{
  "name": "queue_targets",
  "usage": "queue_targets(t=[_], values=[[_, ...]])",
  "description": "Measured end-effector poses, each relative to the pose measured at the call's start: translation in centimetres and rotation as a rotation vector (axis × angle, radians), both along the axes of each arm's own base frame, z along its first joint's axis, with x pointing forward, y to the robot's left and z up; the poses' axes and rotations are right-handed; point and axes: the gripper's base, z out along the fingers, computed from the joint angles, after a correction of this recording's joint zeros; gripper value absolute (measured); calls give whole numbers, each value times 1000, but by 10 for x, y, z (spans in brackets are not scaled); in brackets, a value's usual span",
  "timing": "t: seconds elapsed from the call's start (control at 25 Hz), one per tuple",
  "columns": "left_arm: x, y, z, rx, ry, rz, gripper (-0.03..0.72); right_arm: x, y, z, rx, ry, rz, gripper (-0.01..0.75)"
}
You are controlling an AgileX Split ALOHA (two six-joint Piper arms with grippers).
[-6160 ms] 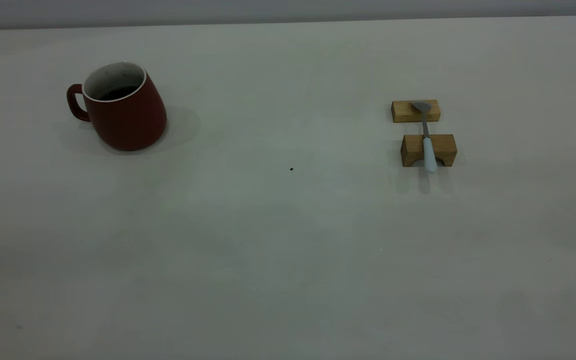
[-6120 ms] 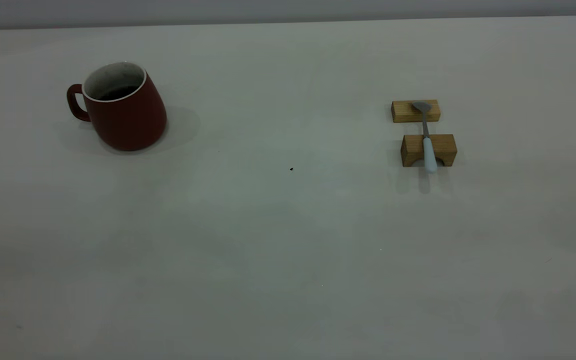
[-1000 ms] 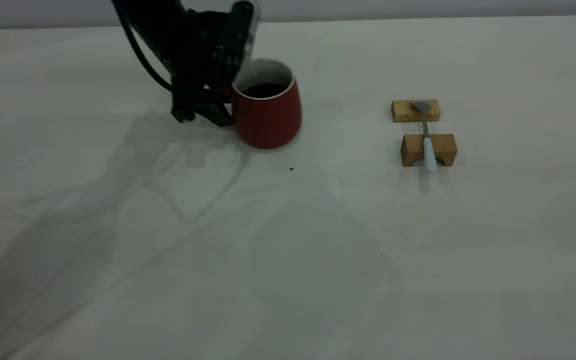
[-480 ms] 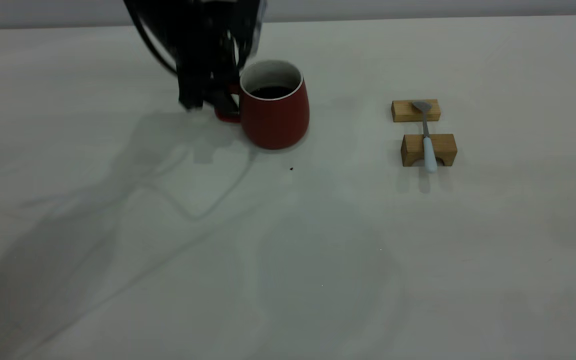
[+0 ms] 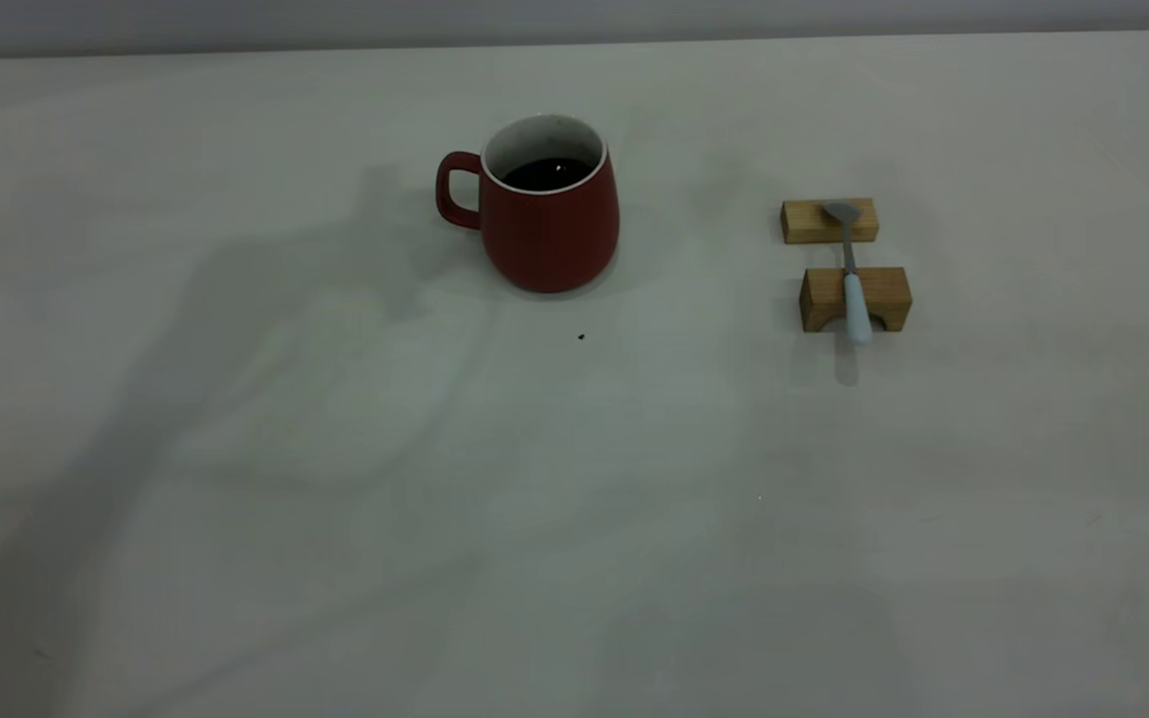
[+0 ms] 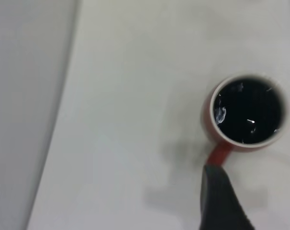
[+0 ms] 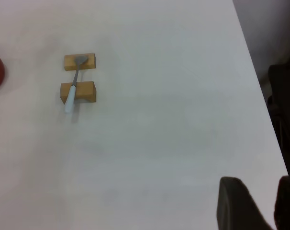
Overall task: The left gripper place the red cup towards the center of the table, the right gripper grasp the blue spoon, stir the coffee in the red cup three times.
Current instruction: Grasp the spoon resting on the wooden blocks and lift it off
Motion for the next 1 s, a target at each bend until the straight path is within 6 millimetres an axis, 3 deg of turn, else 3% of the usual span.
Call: queue_targets(t=[0.08, 0.2, 0.36, 0.48, 0.56, 0.68, 1.0], values=[[-24, 9, 46, -47, 19, 137, 449, 0, 0, 0, 0, 0, 0, 237], [-65, 26, 100, -87, 76, 333, 449, 0, 0, 0, 0, 0, 0, 237], [-114, 49, 148, -134, 105, 586, 449, 0, 0, 0, 0, 0, 0, 237], [-142, 61, 165, -195, 90, 722, 449, 0, 0, 0, 0, 0, 0, 237], [-160, 68, 163, -197, 97, 764, 449, 0, 0, 0, 0, 0, 0, 237], [-189, 77, 142, -158, 156, 785, 449, 0, 0, 0, 0, 0, 0, 237], [-276, 103, 31, 50, 407, 819, 449, 0, 0, 0, 0, 0, 0, 237]])
